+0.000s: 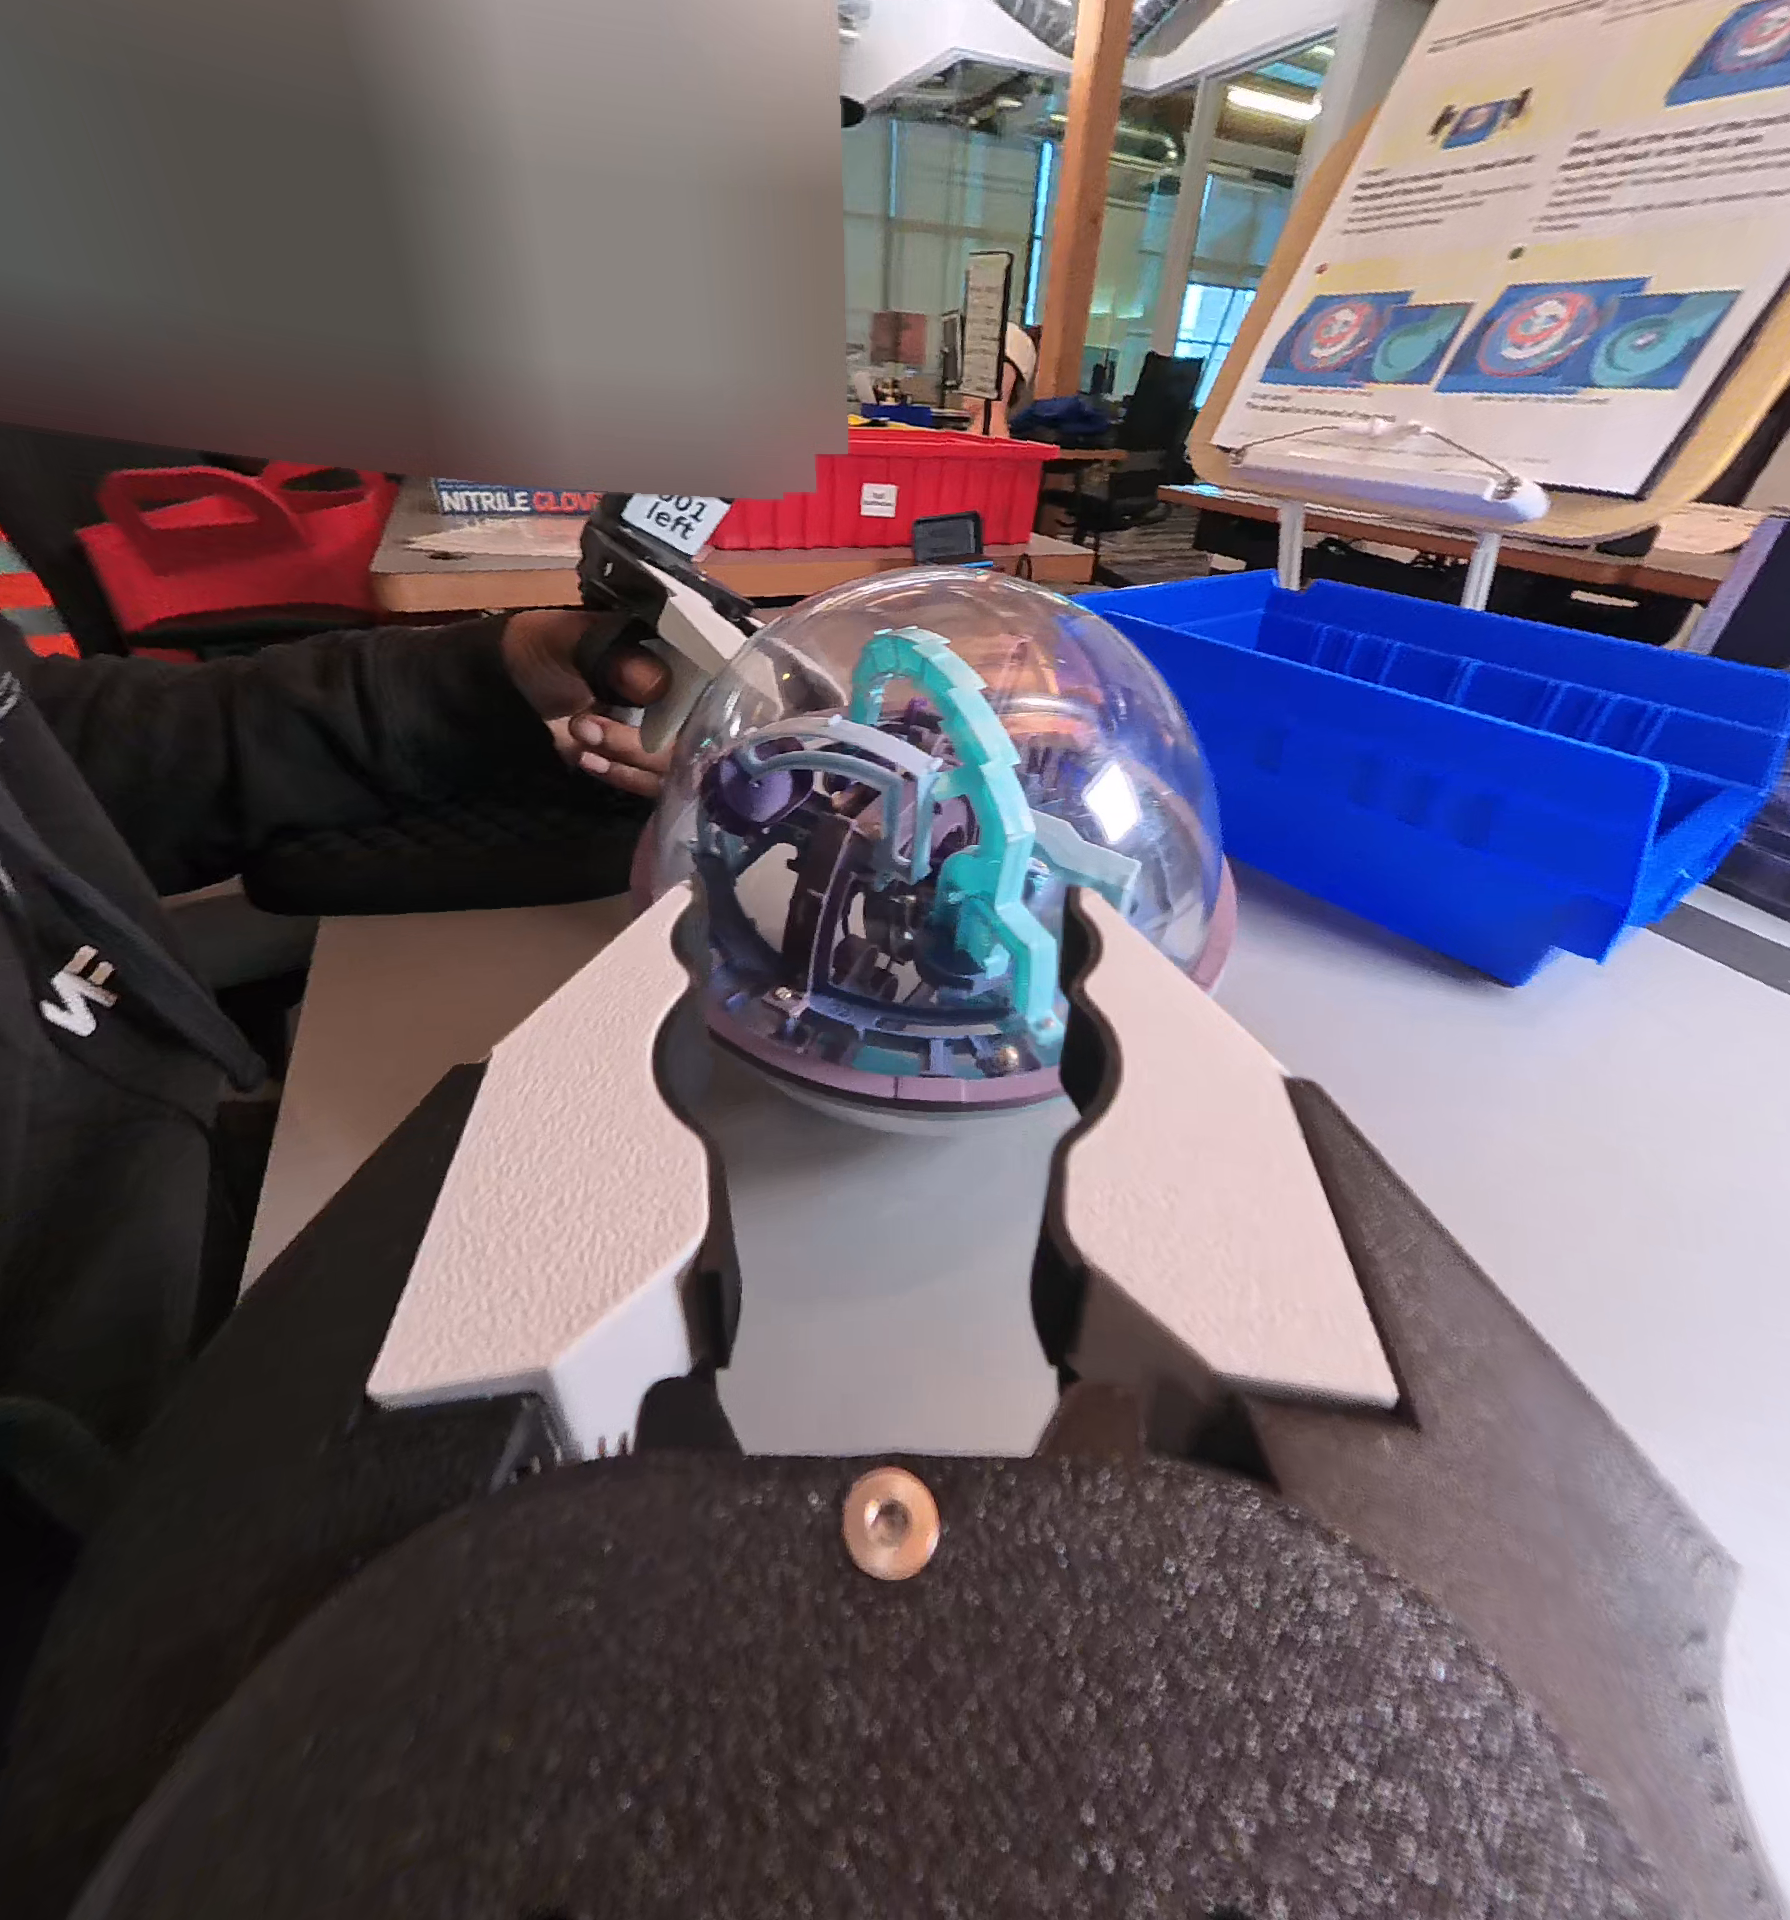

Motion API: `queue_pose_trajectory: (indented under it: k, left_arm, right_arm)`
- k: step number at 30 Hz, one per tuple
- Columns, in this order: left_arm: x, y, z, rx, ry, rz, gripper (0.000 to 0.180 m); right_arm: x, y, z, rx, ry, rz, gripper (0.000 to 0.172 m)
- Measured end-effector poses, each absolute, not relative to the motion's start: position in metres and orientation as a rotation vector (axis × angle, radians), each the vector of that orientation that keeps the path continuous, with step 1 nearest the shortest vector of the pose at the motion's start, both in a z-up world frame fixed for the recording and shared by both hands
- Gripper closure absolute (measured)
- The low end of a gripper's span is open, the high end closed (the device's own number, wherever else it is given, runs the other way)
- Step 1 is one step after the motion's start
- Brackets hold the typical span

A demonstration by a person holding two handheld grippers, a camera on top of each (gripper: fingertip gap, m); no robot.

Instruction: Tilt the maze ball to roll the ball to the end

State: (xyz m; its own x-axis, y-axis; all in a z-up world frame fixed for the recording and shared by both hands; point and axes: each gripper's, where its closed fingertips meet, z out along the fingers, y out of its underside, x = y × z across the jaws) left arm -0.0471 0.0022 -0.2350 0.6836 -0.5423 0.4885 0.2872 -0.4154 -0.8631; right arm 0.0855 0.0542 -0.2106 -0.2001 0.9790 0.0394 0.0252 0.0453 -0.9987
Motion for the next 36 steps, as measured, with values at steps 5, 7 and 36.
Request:
queue_pose_trajectory:
  k: [5,7,36]
  left_arm:
    - [-0.048,0.002,-0.234,-1.775,0.196,-0.926,0.150]
    - [-0.049,0.002,-0.235,-1.775,0.189,-0.928,0.150]
    - [-0.048,0.001,-0.236,-1.789,0.172,-0.920,0.152]
  right_arm:
    - [0.085,0.065,-0.214,-1.150,-1.404,1.263,0.099]
    - [0.085,0.068,-0.217,-1.166,-1.447,1.234,0.101]
    - [0.068,0.065,-0.230,-1.182,-1.670,1.211,0.100]
